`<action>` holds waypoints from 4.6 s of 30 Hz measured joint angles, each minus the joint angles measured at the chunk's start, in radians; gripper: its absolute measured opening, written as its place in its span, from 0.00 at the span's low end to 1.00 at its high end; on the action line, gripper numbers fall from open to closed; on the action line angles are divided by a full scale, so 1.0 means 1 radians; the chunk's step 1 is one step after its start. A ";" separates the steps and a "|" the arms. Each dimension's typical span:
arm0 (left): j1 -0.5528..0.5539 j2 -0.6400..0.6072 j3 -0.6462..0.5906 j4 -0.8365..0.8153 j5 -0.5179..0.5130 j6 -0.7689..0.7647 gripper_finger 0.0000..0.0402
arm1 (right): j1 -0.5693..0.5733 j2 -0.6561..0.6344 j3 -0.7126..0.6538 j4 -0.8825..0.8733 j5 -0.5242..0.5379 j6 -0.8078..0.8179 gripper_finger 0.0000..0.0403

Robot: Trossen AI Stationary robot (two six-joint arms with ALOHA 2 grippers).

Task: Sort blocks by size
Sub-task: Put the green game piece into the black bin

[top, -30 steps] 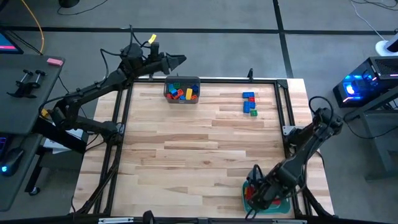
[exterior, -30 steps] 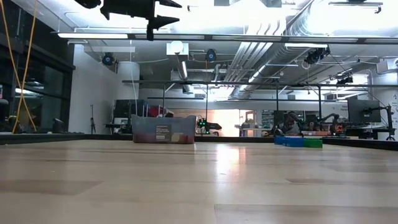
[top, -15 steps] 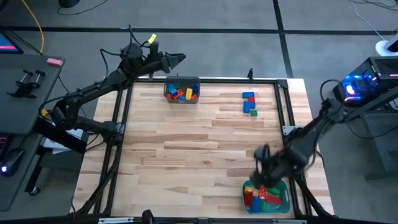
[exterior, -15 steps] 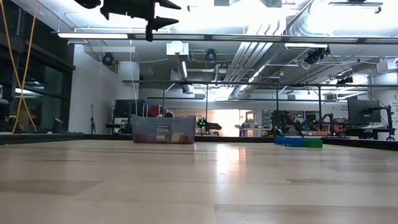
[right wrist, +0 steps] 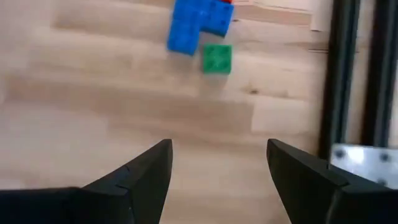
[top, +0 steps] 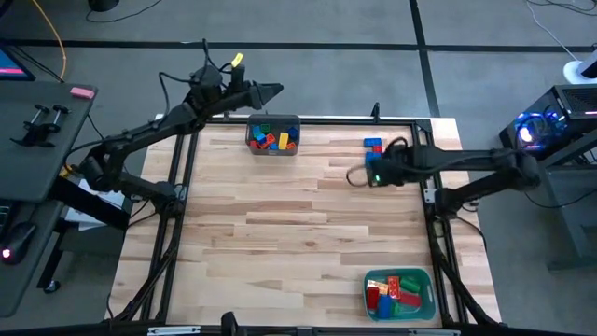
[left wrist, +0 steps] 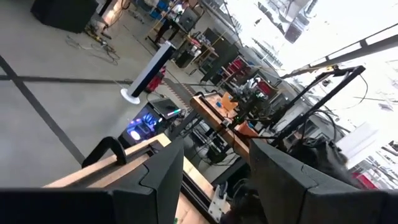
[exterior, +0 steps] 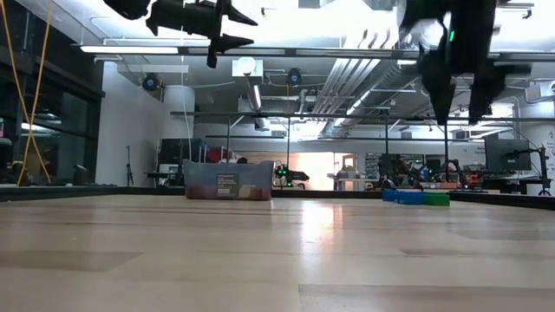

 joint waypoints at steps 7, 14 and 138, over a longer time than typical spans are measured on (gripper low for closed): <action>-0.004 0.021 0.000 0.001 0.027 -0.001 0.42 | -0.384 -0.003 -0.249 0.418 -0.122 -0.288 0.64; -0.005 0.021 0.000 0.000 0.070 0.024 0.42 | -0.575 0.024 -0.312 0.528 -0.194 -0.353 0.64; -0.077 0.020 0.000 -0.052 0.119 0.052 0.42 | -0.125 0.281 -0.255 0.658 -0.257 -1.347 0.75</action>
